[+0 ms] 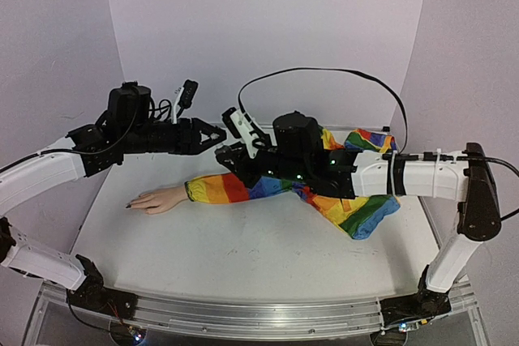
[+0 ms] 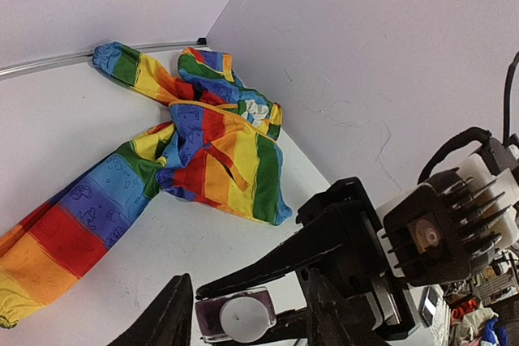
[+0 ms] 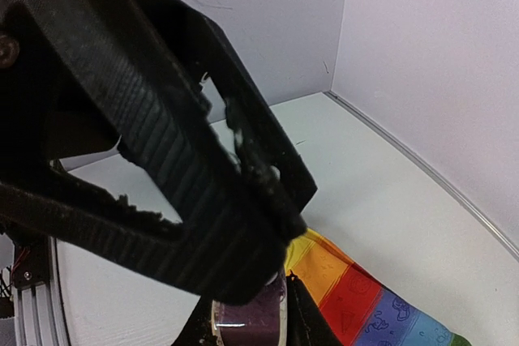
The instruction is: Paint the nails
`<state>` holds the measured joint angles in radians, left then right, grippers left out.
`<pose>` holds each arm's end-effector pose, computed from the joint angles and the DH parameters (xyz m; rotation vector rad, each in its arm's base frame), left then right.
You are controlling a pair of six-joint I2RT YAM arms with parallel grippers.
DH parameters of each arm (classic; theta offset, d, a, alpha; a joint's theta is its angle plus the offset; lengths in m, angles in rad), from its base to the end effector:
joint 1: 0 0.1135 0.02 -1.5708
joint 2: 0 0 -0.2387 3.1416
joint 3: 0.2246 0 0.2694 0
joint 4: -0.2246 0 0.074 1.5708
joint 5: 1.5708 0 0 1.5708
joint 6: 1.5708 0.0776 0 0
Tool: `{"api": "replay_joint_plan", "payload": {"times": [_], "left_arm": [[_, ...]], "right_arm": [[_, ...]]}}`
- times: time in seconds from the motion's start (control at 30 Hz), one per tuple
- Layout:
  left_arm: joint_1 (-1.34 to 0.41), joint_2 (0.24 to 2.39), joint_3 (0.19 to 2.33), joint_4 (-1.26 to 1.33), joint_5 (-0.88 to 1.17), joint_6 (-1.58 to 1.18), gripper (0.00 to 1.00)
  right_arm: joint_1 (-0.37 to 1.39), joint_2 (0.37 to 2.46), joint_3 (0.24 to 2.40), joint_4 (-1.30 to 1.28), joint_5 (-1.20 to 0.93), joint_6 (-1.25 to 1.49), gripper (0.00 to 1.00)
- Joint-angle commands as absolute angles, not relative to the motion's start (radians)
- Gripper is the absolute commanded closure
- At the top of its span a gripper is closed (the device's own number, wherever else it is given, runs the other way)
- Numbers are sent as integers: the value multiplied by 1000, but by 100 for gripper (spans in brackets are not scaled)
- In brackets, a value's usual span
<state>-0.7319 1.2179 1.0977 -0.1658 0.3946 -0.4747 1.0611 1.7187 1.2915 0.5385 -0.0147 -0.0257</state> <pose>0.2368 -0.2529 0.3245 0.5507 1.9364 -1.1731 0.2282 0.4106 0.3122 -0.7952 1.2924 0.8492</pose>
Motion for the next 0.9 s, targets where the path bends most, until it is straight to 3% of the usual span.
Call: {"api": "replay_joint_plan", "payload": {"times": [0.0,0.37,0.53,0.67,0.8,0.87], "left_arm": [[-742,1223,1152,-127,377,-462,60],[-776,1243,1144,-127,397,-408,87],[-776,1252,1139,-126,536,-328,94],[-775,1279,1153,-124,830,-232,96],[-794,1308,1158,-120,1297,-107,98],[-800,1317,1163,-120,1408,-72,100]], "right_arm": [[1066,1717,1348,595,30,-38,100],[1070,1713,1361,610,9,-20,100],[1061,1682,1350,639,-102,-21,100],[1014,1612,1310,711,-414,4,100],[951,1581,1293,865,-960,141,100],[951,1582,1298,966,-1117,237,100]]}}
